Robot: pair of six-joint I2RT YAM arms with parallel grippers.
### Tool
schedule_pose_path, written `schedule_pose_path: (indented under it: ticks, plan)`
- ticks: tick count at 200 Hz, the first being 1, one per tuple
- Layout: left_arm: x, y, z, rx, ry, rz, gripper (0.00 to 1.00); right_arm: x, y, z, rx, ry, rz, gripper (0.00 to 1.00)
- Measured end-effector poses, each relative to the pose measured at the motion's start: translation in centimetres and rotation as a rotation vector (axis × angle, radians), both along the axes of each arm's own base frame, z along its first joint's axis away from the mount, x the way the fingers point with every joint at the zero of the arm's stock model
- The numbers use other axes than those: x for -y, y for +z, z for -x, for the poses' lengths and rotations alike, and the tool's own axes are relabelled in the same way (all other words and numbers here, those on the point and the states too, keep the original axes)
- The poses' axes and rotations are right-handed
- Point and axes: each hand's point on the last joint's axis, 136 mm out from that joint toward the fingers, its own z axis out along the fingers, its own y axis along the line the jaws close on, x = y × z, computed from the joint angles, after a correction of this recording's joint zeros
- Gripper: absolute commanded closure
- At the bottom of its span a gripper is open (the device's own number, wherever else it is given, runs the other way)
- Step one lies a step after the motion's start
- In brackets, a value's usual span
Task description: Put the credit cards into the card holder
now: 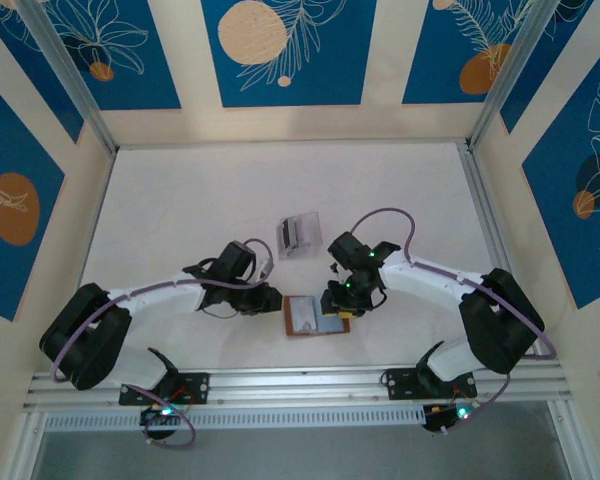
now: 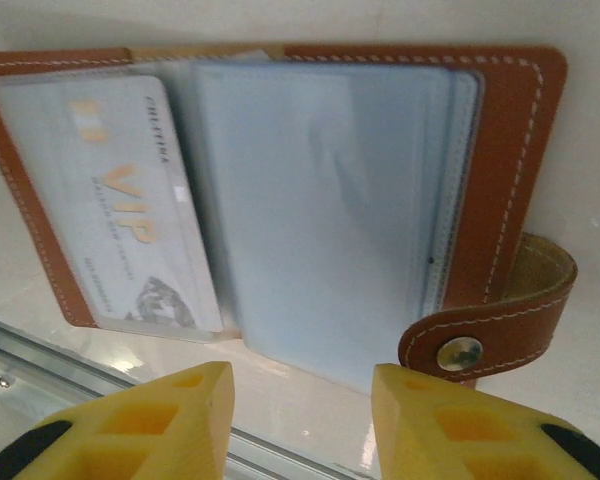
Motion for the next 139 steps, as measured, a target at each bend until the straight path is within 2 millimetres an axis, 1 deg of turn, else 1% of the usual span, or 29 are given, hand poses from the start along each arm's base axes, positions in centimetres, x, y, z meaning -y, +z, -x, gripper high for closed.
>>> schedule_pose_path:
  ticks: [19,38,68,113,139]
  plan:
    - [0.4,0.4,-0.3,0.009,-0.014,0.003,0.73,0.3,-0.5,0.5,-0.016,-0.006,0.013,0.52]
    - [0.8,0.2,-0.6,0.005,-0.026,-0.004,0.73,0.6,-0.9,0.9,-0.031,-0.01,0.023,0.51]
    - [1.4,-0.5,-0.6,-0.019,-0.042,-0.02,0.73,0.6,-1.4,1.0,-0.042,-0.009,0.034,0.52]
    - [2.6,-0.8,-0.7,-0.019,-0.081,-0.024,0.73,0.9,-1.9,0.9,-0.037,-0.012,0.065,0.51]
    - [3.1,-1.3,-0.4,-0.031,-0.097,-0.031,0.74,0.9,-2.5,0.9,-0.051,-0.011,0.076,0.51]
